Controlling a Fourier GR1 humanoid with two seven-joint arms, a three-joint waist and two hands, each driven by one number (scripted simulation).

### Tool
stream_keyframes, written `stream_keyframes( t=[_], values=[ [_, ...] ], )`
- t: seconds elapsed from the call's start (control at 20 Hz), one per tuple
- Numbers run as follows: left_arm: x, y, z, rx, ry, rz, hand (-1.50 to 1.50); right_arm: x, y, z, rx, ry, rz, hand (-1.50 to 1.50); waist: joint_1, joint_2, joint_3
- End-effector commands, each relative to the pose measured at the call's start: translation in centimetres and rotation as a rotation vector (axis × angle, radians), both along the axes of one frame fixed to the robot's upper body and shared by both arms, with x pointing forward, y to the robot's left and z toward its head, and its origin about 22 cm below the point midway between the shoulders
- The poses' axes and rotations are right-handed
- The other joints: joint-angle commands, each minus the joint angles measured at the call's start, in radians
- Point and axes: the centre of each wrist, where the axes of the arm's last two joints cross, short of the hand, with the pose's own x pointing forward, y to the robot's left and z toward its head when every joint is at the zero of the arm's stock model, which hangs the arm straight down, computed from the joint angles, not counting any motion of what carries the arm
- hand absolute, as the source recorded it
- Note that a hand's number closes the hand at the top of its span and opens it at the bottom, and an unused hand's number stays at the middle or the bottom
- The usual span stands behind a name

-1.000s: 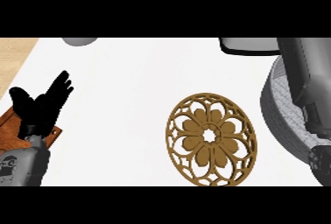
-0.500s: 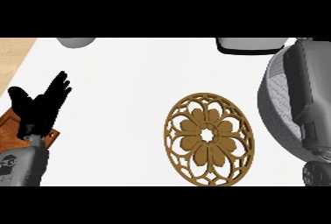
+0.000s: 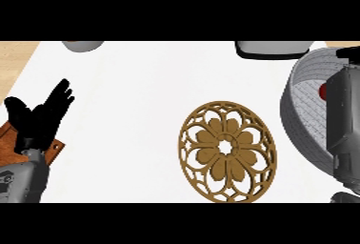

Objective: Pick the tomato from the placemat and place it in the basket

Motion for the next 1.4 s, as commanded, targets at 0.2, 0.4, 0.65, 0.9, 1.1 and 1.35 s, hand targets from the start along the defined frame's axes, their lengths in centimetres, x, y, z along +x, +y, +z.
stream_keyframes(
  t=[0.2, 0.4, 0.65, 0.9, 1.1, 1.35],
  values=[
    [0.5, 0.3, 2.2, -0.01, 0.006, -0.008, 0.0, -0.9, -1.1, 0.3, 0.021, -0.167, -0.027, -1.5, 0.008, 0.0, 0.0],
    [-0.8, 0.2, -0.7, -0.015, 0.013, 0.003, 0.0, -2.5, -1.5, 2.4, 0.009, -0.381, -0.116, -1.5, -0.003, -0.005, -0.001],
    [-0.4, 0.3, 0.2, -0.001, 0.025, 0.031, 0.0, -6.2, -1.1, 2.5, 0.003, -0.579, -0.17, -1.5, -0.032, -0.018, -0.001],
    [-0.6, 2.4, 0.5, 0.006, 0.027, 0.036, 0.0, -11.6, -0.1, 3.0, 0.043, -0.6, -0.153, -1.5, -0.035, -0.018, -0.001],
    [-1.7, 0.8, -0.9, -0.004, 0.024, 0.035, 0.0, -15.5, 0.5, 1.2, 0.119, -0.518, -0.103, -1.5, -0.029, -0.023, -0.001],
    [-1.0, 1.4, -0.8, -0.004, 0.025, 0.046, 0.0, -22.2, 1.2, 0.6, 0.164, -0.499, -0.047, -1.5, -0.052, -0.018, -0.001]
  ],
)
